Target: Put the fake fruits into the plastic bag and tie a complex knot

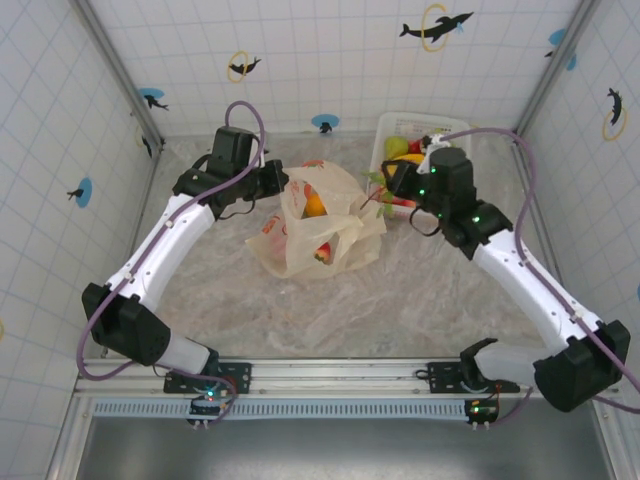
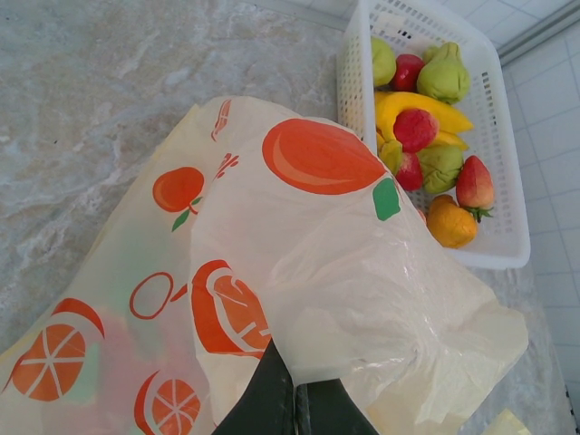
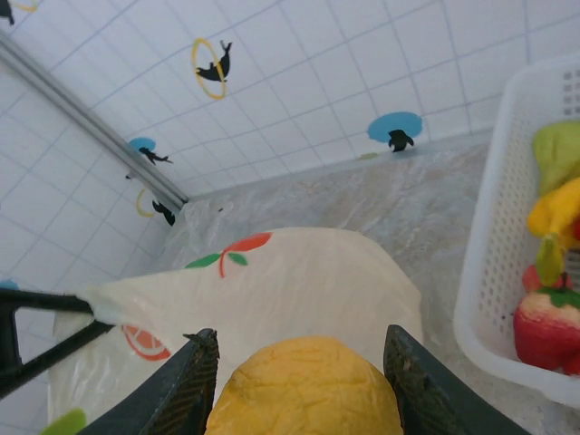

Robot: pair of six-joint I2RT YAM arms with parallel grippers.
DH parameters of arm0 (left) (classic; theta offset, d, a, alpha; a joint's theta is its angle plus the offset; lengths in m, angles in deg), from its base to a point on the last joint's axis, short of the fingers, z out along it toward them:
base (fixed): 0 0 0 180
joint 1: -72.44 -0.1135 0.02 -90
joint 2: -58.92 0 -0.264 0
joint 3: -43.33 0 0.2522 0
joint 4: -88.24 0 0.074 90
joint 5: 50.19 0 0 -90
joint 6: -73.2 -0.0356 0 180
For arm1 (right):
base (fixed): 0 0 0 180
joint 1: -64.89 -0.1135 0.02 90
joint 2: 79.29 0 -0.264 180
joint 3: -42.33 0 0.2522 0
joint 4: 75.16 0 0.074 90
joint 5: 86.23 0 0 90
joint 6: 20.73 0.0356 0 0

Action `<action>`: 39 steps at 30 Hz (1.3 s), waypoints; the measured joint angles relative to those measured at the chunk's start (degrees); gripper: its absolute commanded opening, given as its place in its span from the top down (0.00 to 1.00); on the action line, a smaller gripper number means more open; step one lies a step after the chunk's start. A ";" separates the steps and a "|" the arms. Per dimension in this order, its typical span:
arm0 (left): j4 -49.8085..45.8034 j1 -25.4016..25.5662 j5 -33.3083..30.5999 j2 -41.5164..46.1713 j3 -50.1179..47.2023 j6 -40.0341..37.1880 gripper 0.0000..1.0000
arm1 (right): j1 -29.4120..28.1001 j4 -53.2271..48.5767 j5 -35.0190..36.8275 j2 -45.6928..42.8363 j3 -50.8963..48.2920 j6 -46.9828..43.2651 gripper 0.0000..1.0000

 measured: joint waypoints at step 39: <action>0.35 0.00 1.46 0.00 -0.02 0.37 1.00 | -19.37 39.28 32.96 20.92 1.60 -37.38 0.53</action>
